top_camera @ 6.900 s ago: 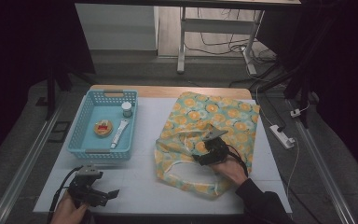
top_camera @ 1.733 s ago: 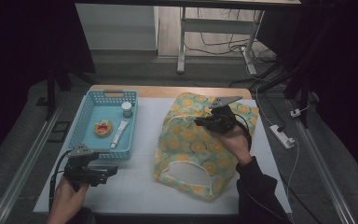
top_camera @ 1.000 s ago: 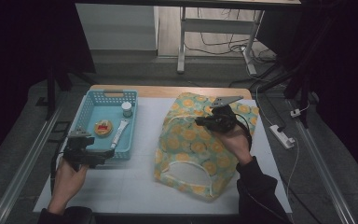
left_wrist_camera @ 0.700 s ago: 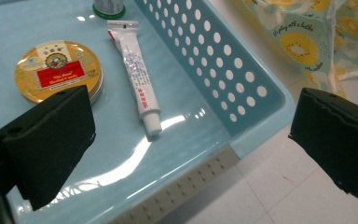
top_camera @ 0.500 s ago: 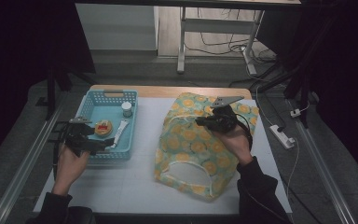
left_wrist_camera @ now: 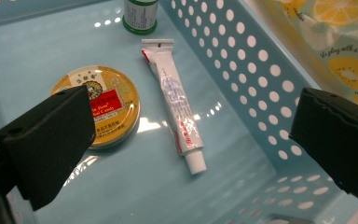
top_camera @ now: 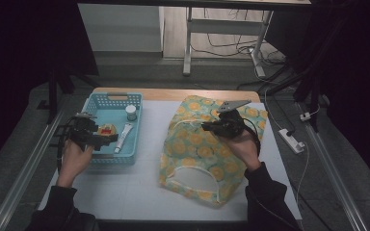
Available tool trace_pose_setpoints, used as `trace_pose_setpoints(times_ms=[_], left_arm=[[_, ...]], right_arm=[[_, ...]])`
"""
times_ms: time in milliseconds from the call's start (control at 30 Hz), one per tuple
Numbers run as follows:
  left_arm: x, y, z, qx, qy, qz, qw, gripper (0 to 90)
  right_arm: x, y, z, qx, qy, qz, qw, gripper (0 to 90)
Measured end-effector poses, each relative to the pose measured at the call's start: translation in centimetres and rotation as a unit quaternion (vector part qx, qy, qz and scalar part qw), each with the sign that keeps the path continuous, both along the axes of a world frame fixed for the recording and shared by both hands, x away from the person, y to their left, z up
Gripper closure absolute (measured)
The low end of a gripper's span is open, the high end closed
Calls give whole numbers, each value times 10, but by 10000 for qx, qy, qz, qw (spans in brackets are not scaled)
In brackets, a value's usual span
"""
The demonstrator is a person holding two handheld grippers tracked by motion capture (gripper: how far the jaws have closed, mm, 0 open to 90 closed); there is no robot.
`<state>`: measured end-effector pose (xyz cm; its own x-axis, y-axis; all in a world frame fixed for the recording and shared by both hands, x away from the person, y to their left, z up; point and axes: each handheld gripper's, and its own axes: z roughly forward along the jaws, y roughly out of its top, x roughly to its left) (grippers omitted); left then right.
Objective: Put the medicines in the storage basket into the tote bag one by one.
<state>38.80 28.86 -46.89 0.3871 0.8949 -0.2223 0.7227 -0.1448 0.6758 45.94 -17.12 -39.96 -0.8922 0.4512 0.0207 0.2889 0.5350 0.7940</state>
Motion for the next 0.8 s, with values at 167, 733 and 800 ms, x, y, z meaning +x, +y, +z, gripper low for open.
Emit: trace_pose_setpoints(times_ms=[167,733,800], left_arm=[[11,4,1,5,37,62,10000,2],[54,8,-15,131,511,450,9976,4],[59,8,-20,244,573,498,9968,3]], right_arm=[[0,0,-1,-25,12,-5,10000,900],[0,1,-2,-39,41,4,10000,900],[1,1,-3,-49,37,12,10000,900]])
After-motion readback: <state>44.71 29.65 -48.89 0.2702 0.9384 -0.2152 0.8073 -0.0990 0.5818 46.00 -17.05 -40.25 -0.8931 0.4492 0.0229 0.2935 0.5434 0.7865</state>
